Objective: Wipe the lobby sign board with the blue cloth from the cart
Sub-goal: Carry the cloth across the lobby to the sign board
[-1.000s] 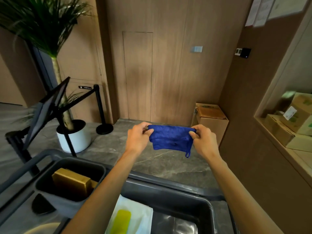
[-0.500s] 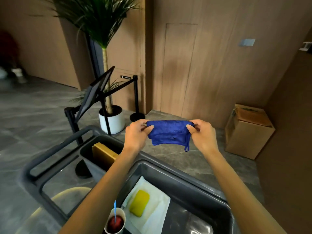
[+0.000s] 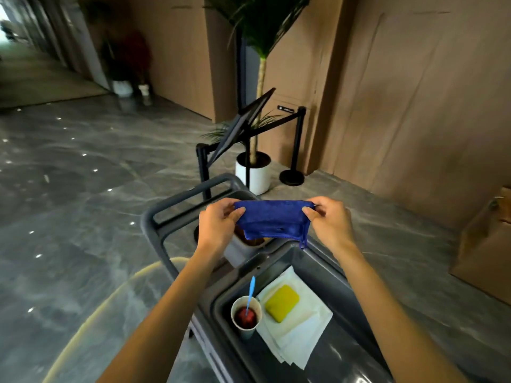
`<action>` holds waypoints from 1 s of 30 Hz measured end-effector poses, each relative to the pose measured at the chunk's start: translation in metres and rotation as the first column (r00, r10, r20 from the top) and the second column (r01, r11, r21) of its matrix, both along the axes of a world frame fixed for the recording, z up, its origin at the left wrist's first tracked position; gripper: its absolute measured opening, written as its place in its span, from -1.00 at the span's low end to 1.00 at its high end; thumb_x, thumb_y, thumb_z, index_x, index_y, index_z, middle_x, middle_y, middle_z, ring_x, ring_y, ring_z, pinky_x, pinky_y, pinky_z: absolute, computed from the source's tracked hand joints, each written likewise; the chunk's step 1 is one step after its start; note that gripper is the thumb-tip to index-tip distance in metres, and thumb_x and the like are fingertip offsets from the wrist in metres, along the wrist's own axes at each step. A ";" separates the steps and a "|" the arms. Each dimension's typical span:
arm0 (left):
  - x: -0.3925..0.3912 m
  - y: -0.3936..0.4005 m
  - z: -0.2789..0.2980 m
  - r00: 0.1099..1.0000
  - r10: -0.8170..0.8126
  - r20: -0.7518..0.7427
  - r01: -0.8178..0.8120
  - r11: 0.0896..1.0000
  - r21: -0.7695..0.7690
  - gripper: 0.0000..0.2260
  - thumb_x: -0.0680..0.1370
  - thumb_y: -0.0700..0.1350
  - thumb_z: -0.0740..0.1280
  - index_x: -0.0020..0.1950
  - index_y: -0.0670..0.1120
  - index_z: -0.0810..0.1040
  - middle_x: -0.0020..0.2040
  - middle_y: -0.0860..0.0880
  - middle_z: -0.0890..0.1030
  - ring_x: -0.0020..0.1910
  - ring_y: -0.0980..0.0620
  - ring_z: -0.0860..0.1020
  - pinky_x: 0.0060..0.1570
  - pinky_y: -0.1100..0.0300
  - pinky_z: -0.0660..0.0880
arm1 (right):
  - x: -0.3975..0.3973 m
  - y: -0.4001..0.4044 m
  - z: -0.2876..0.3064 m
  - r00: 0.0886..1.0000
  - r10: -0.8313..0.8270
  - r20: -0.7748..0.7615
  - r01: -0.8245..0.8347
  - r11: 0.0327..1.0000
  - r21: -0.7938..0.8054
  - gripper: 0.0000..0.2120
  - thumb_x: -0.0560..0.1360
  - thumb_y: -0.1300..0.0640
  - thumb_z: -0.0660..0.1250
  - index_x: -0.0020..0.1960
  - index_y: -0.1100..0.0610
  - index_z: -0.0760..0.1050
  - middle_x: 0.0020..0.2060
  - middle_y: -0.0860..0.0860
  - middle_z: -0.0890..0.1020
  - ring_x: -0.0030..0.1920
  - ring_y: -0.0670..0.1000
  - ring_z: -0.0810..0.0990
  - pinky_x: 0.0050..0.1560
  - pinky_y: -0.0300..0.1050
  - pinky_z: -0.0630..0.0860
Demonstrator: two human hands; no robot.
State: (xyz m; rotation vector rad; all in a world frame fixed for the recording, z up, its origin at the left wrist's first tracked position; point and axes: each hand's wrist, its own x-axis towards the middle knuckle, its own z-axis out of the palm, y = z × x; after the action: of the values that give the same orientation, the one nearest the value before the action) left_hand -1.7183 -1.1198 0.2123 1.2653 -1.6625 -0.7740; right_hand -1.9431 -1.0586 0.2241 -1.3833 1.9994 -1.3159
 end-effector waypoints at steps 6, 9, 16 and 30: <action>0.095 0.003 -0.011 0.989 0.141 -0.049 -0.140 0.990 0.031 -0.90 0.57 -0.24 0.39 0.05 -0.15 0.68 -0.12 -0.01 0.71 -0.07 0.10 0.66 0.00 0.22 0.58 | 0.084 -0.035 -0.007 0.986 0.163 -0.032 -0.162 0.987 0.007 -0.86 0.53 0.26 0.39 0.02 0.09 0.65 -0.18 0.02 0.71 -0.13 -0.02 0.69 -0.16 -0.29 0.54; 0.144 0.003 -0.014 0.977 0.205 -0.059 -0.204 0.979 0.019 -0.89 0.57 -0.24 0.40 -0.02 -0.04 0.67 -0.17 0.08 0.69 -0.10 0.21 0.65 -0.05 0.34 0.58 | 0.133 -0.049 -0.009 0.974 0.224 -0.027 -0.223 0.975 0.014 -0.86 0.53 0.26 0.39 0.01 0.07 0.64 -0.17 0.05 0.72 -0.08 0.07 0.70 -0.02 -0.03 0.61; 0.262 0.007 -0.025 0.926 0.369 -0.074 -0.365 0.929 0.067 -0.90 0.55 -0.18 0.41 -0.01 -0.03 0.70 -0.17 0.09 0.72 -0.10 0.14 0.67 -0.02 0.17 0.60 | 0.248 -0.077 -0.022 0.932 0.352 -0.084 -0.352 0.936 0.018 -0.90 0.53 0.22 0.41 0.02 0.09 0.65 -0.21 -0.11 0.70 -0.14 -0.19 0.66 -0.05 -0.23 0.60; 0.488 0.069 -0.065 0.712 0.690 -0.132 -0.670 0.723 0.167 -0.92 0.54 -0.21 0.43 0.01 -0.10 0.70 -0.20 0.05 0.69 -0.14 0.09 0.67 -0.07 0.28 0.55 | 0.502 -0.096 -0.051 0.739 0.671 -0.062 -0.665 0.741 0.091 -0.86 0.52 0.29 0.39 0.02 0.14 0.66 -0.21 0.00 0.72 -0.16 0.00 0.68 -0.11 -0.24 0.56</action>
State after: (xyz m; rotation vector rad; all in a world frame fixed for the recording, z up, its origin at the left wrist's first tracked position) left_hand -1.2302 -1.0506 0.1471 1.6801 -0.8810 -0.4925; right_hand -1.4407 -1.1545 0.1729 -1.9085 1.3348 -0.8495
